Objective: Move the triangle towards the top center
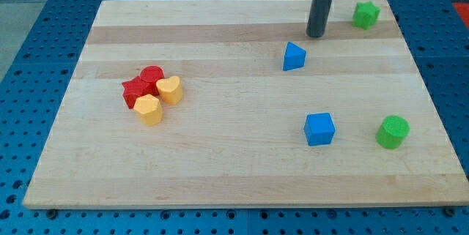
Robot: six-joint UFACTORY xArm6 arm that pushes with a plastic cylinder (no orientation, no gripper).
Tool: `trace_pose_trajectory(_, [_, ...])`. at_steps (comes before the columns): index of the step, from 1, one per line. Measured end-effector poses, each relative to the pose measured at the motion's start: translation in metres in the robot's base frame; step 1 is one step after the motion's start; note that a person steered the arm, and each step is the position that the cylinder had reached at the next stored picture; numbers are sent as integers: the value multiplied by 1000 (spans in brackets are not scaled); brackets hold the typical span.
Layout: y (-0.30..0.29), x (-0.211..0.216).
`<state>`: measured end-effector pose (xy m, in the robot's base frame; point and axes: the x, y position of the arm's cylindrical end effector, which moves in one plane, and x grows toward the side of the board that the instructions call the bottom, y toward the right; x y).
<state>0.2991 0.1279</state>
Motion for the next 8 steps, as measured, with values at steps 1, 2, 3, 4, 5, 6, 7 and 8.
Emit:
trace_pose_trajectory(1, [19, 25])
trace_pose_trajectory(2, [32, 68])
trace_pose_trajectory(3, [19, 87])
trace_pose_trajectory(4, [-21, 89])
trace_pose_trajectory(5, [-71, 61])
trace_pose_trajectory(6, [-82, 49])
trace_pose_trajectory(7, [-81, 27])
trace_pose_trajectory(8, [-81, 13])
